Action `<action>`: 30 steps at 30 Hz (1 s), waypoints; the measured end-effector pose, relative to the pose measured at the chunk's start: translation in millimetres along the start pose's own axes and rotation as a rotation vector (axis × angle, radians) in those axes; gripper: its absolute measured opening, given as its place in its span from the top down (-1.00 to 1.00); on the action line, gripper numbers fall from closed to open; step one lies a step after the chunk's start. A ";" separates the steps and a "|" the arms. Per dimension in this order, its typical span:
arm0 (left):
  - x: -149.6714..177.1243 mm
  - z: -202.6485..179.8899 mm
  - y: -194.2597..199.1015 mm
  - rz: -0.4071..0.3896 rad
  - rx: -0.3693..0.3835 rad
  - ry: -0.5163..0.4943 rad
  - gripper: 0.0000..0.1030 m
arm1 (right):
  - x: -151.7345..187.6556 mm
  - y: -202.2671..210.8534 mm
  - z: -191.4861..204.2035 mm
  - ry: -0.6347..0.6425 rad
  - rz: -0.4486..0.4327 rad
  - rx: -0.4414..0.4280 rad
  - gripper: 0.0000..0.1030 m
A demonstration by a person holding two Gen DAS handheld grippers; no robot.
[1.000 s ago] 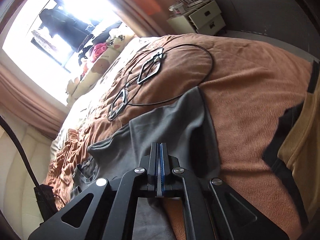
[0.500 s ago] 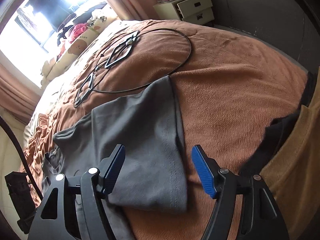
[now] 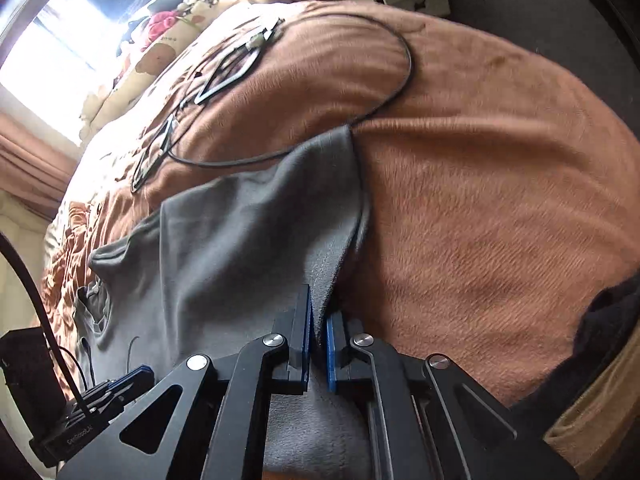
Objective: Fold small clothes
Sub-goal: 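Grasp the side edge with the right gripper and fold it over the body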
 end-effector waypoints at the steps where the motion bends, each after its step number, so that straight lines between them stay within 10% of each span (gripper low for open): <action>1: -2.9 -1.7 -3.6 0.004 0.003 -0.003 0.76 | -1.9 4.5 5.3 0.019 -0.009 -0.019 0.96; 21: -9.4 -19.3 -22.2 -0.003 0.146 0.055 0.86 | 9.0 68.4 74.7 0.239 -0.055 -0.197 0.96; 30: -5.0 27.6 39.4 -0.048 0.049 0.098 0.86 | 31.2 57.3 115.0 0.326 -0.014 -0.188 0.96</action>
Point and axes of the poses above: each gripper's, at about its wrist camera, not at the fingertips, and y roughly against the way its jaws point, z to its left, x to its underside, the point moved 3 cm from there along -y, roughly the way its jaws point, and after that the axes turned 12 degrees about -y, right-handed, at the moved point
